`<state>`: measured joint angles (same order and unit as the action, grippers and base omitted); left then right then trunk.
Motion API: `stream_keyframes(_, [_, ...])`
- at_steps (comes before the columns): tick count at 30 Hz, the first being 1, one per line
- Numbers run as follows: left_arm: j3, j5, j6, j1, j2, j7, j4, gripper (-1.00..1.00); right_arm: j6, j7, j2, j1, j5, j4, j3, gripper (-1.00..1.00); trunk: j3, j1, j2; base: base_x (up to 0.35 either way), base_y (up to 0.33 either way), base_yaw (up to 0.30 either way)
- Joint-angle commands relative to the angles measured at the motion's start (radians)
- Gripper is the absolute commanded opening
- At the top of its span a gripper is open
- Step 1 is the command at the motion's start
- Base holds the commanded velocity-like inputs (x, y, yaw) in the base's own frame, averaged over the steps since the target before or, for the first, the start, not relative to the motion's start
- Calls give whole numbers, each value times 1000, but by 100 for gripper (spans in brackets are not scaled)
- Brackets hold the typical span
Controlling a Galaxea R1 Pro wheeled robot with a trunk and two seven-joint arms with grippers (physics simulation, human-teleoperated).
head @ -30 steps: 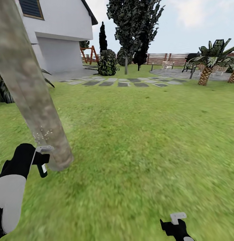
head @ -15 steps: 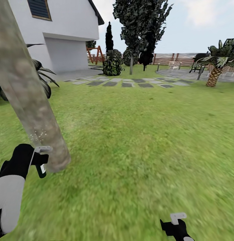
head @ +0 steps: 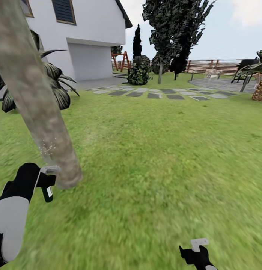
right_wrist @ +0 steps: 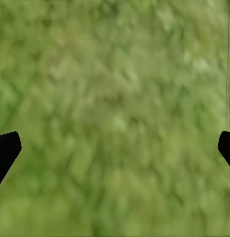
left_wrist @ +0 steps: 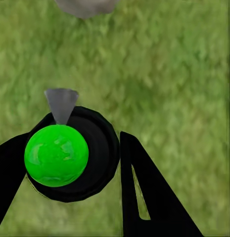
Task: In the garden, pick up the pesticide atomizer on the floor and spray pesticide onto both trees until each tree trunk is fully covered.
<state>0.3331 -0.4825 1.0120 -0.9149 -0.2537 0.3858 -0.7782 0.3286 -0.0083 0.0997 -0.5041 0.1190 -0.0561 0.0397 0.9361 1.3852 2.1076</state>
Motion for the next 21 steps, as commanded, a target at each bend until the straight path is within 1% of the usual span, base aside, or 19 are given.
stream_keyframes(1, [3,-11,3,-1,1,10,-1,-100,3,-1,0,-1,10,1,5,100,1,0,0,139,-269,12])
stream_keyframes(9, [4,-13,0,-1,0,10,-1,-100,3,-1,0,-1,10,1,5,100,1,0,0,180,-247,23])
stream_keyframes(18, [2,-14,-1,-1,-1,9,-1,-100,3,-1,0,-1,10,1,5,100,1,0,0,237,-199,254])
stream_keyframes(21, [-1,-14,-1,-1,0,9,-1,-100,3,0,0,-1,10,1,5,100,1,0,0,239,-197,133])
